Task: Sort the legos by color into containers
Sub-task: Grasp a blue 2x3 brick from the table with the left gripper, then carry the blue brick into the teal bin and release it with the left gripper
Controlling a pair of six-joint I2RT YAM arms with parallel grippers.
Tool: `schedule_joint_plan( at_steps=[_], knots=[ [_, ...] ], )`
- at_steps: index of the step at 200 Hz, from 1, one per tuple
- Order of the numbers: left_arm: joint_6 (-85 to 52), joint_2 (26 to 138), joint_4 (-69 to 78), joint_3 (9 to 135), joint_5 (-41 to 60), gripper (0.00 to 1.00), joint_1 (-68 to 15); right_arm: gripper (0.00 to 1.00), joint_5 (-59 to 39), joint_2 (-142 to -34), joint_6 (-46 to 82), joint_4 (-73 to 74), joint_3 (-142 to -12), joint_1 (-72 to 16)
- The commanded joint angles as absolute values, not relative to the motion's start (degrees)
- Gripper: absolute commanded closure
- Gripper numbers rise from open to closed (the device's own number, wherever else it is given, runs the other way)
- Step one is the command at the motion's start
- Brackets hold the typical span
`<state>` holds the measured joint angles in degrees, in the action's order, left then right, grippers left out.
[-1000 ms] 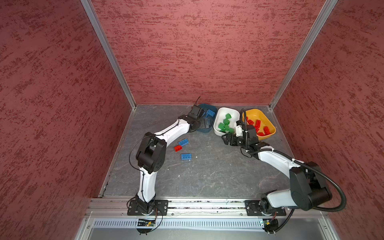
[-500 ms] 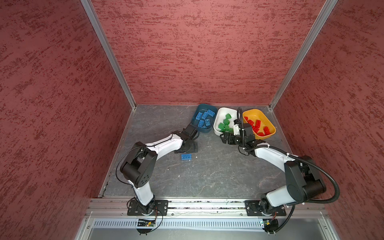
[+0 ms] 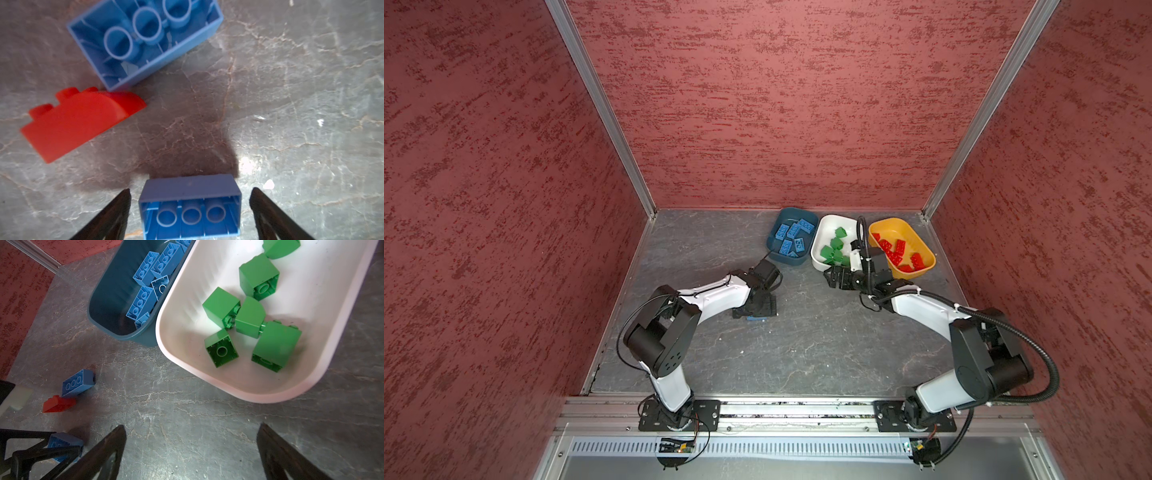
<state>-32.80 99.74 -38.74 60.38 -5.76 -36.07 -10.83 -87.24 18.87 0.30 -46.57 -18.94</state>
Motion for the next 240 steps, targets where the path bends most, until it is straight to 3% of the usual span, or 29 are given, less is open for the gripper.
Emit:
schedule_joint_plan(
  at_steps=[1,91,130,180,240],
  knots=[
    [-33.65,101.23,-38.07,61.07,-5.31,0.14,-36.71,0.01,-9.40,-86.97,18.63,0.04,-48.73,-19.39],
    [-34.46,102.30,-39.23,62.18,-5.75,0.44,-36.83,0.01,-9.57,-87.50,18.47,0.04,-49.39,-19.60],
    [-34.06,101.90,-40.27,63.95,-5.54,0.52,-36.80,0.01,-10.11,-87.42,18.05,0.39,-49.05,-19.69],
    [-32.63,100.88,-38.58,70.72,-4.94,0.53,-36.57,0.01,-13.63,-86.08,16.37,4.17,-47.10,-20.13],
    [-33.08,108.31,-28.00,84.49,0.57,0.55,-32.81,0.01,-17.16,-83.58,13.28,9.01,-43.39,-20.87]
  ],
)
